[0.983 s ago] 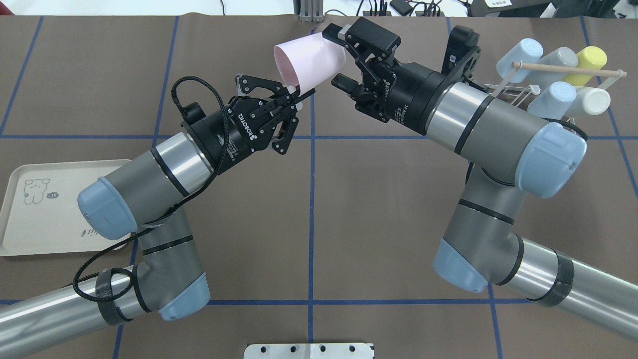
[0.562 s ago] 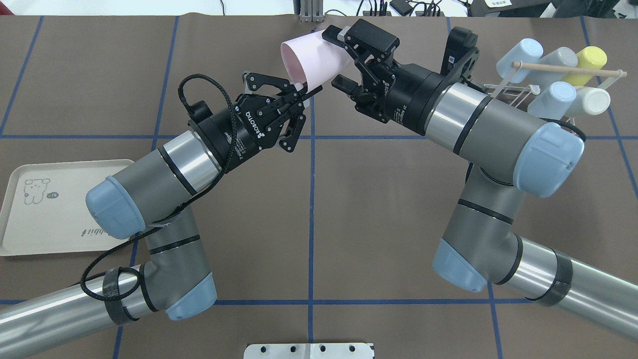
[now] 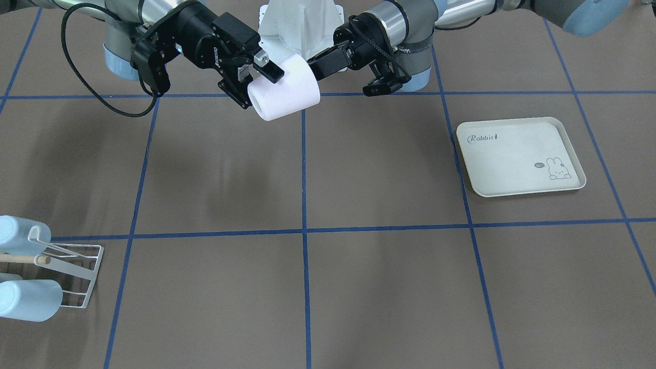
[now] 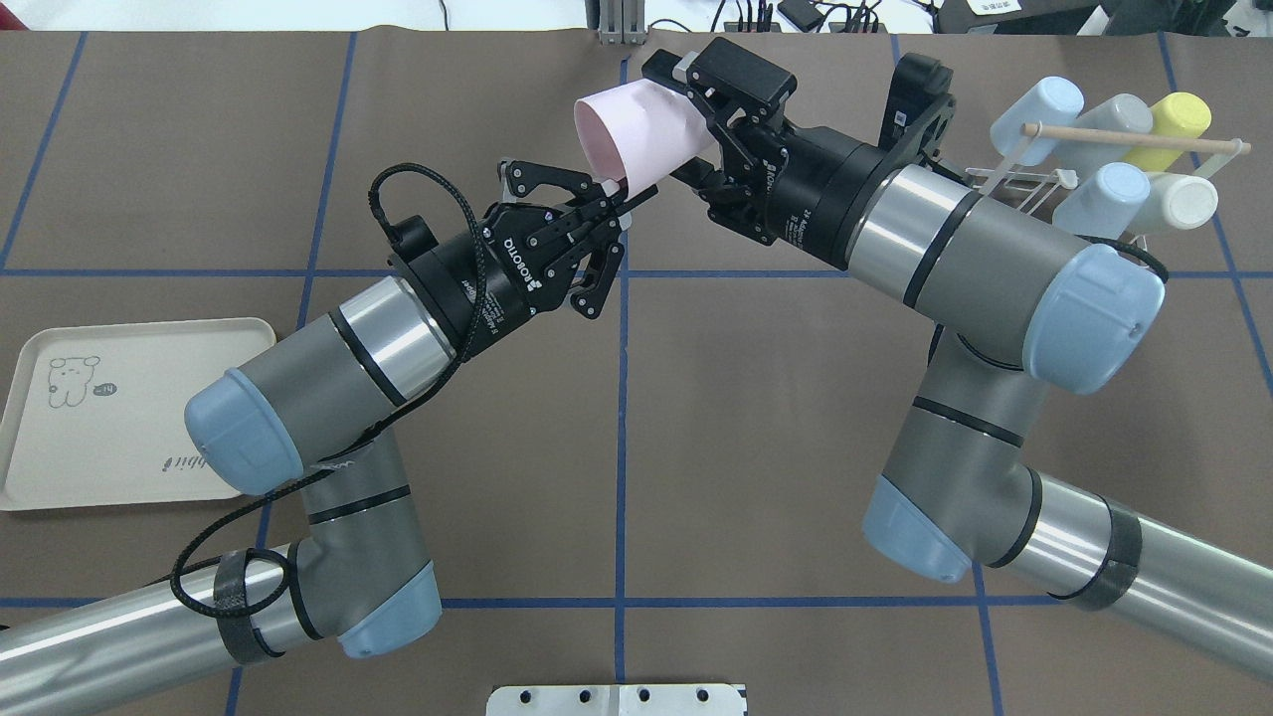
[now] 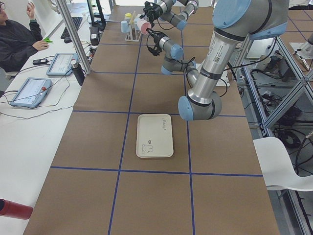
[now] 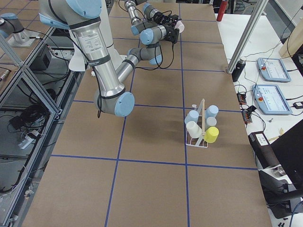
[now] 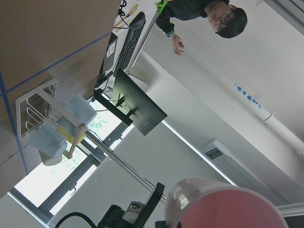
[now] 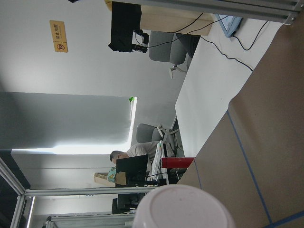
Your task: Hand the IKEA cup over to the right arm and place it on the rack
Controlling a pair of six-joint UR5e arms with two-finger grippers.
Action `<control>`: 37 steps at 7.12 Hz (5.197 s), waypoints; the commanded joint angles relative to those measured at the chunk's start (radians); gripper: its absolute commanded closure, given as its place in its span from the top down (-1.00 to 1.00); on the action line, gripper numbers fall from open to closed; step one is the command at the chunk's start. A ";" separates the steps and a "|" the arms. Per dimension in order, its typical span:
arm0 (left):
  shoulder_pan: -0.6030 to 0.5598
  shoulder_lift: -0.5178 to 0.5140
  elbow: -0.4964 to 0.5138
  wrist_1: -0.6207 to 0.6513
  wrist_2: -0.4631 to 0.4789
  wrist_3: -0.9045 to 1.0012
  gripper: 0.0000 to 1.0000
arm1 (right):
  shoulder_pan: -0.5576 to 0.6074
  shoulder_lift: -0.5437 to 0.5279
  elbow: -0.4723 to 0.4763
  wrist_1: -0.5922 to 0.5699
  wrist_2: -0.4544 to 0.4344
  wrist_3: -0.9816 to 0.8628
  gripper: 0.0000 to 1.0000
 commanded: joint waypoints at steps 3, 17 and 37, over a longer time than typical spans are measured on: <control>0.013 -0.003 0.004 -0.001 0.006 0.004 -1.00 | 0.000 -0.003 0.000 -0.002 0.003 0.002 -0.72; 0.007 0.020 -0.011 0.101 -0.005 0.542 1.00 | 0.322 -0.309 0.009 -0.233 -0.001 -0.576 -1.00; 0.007 0.088 -0.021 0.091 -0.008 0.565 1.00 | 0.158 -0.313 0.020 -1.026 -0.451 -0.678 -1.00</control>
